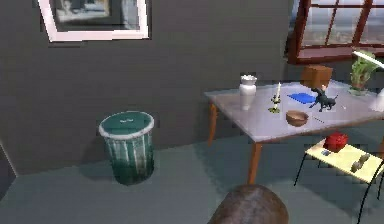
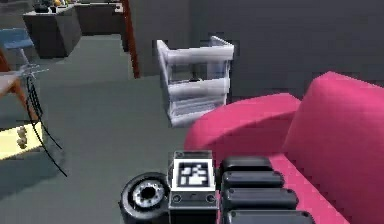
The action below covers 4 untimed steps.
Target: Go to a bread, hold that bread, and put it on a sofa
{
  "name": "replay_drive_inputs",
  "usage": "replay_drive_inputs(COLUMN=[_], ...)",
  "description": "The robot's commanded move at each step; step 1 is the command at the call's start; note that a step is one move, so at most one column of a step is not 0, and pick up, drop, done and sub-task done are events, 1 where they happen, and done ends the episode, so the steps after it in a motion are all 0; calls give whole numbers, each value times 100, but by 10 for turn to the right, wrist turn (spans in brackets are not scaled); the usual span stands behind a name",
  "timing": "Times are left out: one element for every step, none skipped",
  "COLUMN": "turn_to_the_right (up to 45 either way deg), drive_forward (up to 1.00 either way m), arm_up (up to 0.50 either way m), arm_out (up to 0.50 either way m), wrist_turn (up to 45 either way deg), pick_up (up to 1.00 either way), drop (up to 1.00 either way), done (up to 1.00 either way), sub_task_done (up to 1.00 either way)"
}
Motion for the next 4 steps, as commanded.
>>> replay_drive_inputs(turn_to_the_right=[30,-450,-450,-450], drive_forward=[0,0,0,0], arm_up=[0,0,0,0], arm_out=[0,0,0,0], wrist_turn=[0,0,0,0], pick_up=[0,0,0,0], drop=[0,0,0,0], done=[0,0,0,0], sub_task_done=[0,0,0,0])
